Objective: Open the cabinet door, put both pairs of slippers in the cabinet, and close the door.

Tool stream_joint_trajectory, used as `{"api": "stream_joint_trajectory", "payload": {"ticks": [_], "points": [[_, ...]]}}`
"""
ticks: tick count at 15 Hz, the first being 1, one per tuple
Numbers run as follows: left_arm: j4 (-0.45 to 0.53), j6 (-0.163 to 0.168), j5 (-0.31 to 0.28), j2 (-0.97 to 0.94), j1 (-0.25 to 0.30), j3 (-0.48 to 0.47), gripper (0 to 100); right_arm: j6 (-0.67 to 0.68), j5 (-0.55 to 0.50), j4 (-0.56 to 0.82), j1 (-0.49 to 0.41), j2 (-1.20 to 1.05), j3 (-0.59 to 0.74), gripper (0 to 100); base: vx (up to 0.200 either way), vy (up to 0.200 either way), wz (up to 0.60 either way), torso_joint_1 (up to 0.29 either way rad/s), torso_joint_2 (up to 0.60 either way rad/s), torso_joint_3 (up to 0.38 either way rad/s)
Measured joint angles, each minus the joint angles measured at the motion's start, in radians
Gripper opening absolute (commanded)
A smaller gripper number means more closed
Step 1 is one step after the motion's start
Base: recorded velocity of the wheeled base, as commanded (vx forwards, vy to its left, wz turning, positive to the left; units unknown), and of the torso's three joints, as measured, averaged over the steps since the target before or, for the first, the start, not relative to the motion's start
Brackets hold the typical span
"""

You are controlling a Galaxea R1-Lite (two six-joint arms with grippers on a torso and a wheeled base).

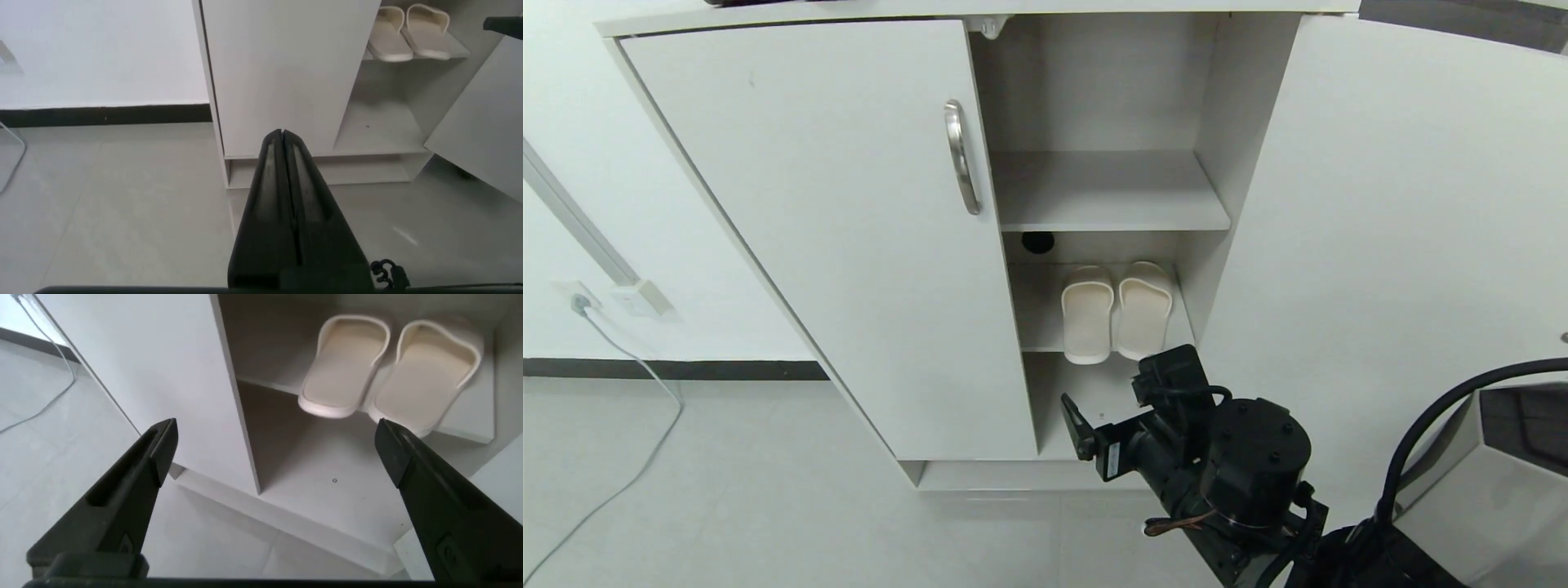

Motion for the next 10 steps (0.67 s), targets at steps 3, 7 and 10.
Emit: {"api": "stream_joint_trajectory", "payload": {"ticks": [3, 7, 10], "points": [[0.0, 0.0, 0.0, 0.0, 0.0, 0.0, 0, -0.001, 0.0, 0.002, 0.0, 0.0, 0.005, 100, 0.0, 0.0, 0.0, -0.001, 0.0, 0.206], [0.0, 0.004, 0.001, 0.0, 0.0, 0.0, 0, -0.002, 0.0, 0.009, -0.006, 0.001, 0.016, 100, 0.0, 0.0, 0.0, -0.002, 0.0, 0.201], [0.0, 0.005, 0.001, 0.0, 0.0, 0.0, 0, -0.003, 0.0, 0.008, -0.007, 0.001, 0.026, 100, 0.0, 0.0, 0.0, -0.001, 0.01, 0.199]]}}
